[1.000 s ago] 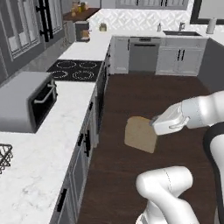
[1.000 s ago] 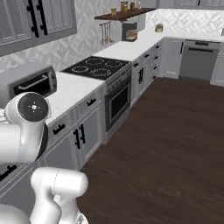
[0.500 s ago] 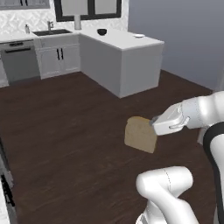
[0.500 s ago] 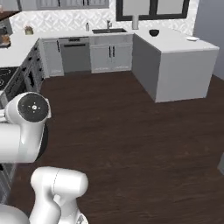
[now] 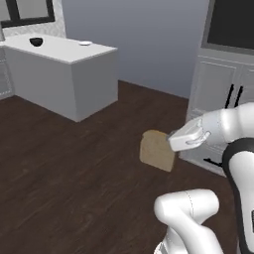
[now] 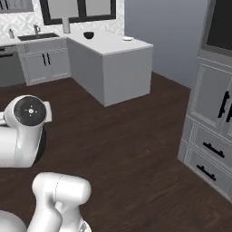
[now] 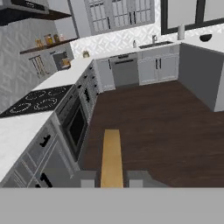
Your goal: Start the toaster. Once the lever pops up, take the bread to the plate on the dining counter.
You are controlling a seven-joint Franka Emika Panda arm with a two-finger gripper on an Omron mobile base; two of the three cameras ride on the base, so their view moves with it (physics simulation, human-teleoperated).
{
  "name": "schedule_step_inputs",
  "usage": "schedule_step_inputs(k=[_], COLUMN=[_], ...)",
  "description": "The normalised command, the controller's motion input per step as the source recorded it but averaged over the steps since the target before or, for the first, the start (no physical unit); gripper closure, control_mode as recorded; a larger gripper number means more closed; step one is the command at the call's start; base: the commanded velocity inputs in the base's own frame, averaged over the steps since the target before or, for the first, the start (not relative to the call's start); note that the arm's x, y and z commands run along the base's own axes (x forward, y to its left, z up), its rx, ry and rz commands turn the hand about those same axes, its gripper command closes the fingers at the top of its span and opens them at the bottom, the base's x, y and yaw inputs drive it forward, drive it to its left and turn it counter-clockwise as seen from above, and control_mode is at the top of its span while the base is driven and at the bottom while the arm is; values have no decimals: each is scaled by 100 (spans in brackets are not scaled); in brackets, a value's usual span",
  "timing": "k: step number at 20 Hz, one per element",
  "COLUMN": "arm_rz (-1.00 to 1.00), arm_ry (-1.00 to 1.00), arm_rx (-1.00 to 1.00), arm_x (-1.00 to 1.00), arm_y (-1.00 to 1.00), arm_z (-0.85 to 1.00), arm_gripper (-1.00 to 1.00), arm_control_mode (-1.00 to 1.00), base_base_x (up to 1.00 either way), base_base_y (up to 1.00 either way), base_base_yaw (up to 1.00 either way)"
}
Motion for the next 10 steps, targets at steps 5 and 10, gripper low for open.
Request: schedule_step_inputs(k=[5,10], arm_rz=[0,0], arm_ry=[0,0], arm_rx=[0,0], arm_x=[0,0], arm_y=[0,0], arm_z=[0,0], arm_gripper=[100,100], arm_control_mode=[100,100], base_base_x=[100,100], base_base_y=[18,15], base_base_yaw=[-19,-17])
